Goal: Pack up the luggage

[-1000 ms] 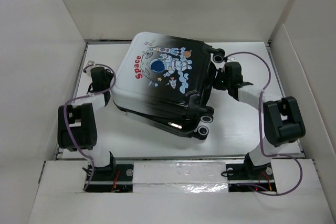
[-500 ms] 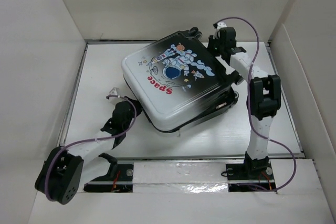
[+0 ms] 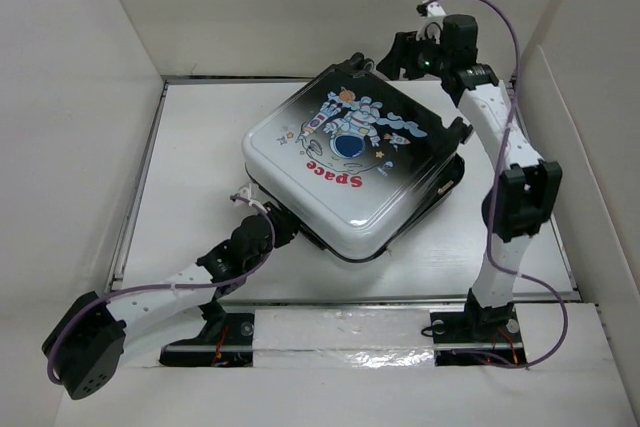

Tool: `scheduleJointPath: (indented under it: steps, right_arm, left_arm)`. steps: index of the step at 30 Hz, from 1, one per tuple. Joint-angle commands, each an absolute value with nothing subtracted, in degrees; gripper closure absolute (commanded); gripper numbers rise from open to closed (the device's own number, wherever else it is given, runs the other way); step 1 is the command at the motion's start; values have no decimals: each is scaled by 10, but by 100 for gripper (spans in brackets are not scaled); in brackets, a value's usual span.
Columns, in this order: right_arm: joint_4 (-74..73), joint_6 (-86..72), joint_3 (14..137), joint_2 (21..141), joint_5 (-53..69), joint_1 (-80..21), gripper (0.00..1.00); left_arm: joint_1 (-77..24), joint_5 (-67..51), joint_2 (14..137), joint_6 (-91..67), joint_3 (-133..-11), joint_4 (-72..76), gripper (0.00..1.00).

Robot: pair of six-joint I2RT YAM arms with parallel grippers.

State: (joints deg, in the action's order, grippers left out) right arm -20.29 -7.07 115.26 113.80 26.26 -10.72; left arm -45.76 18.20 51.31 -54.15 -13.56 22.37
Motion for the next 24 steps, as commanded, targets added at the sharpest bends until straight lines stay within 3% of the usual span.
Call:
scheduleJointPath:
  steps: [1,2,3,4,7,8,12,17,24]
  right_arm:
    - [-122,-62,1036,989,289,-97,32]
    - [-88,-70,986,950,286,-97,36]
    - [-59,-83,939,870,280,-97,46]
    - [-35,-87,893,829,273,-97,67]
    - [55,-105,716,667,244,-133,96]
    - [73,-112,620,628,241,-147,99]
    - [98,-123,417,442,221,-216,100]
    - [-46,-135,312,233,210,-279,100]
    - [-201,-201,254,153,151,-329,100]
  left_arm:
    - [-461,184,495,-515,-176,203,83]
    - [-455,181,496,-512,-188,199,83]
    - [-455,179,500,-505,-192,198,83]
    - [-455,178,504,-498,-199,196,83]
    - [-455,183,514,-480,-212,209,82]
    - [-455,184,516,-476,-217,214,82]
    - [-449,182,527,-456,-231,224,82]
    - [-403,128,562,-432,-251,231,82]
    - [-396,121,574,-406,-275,224,83]
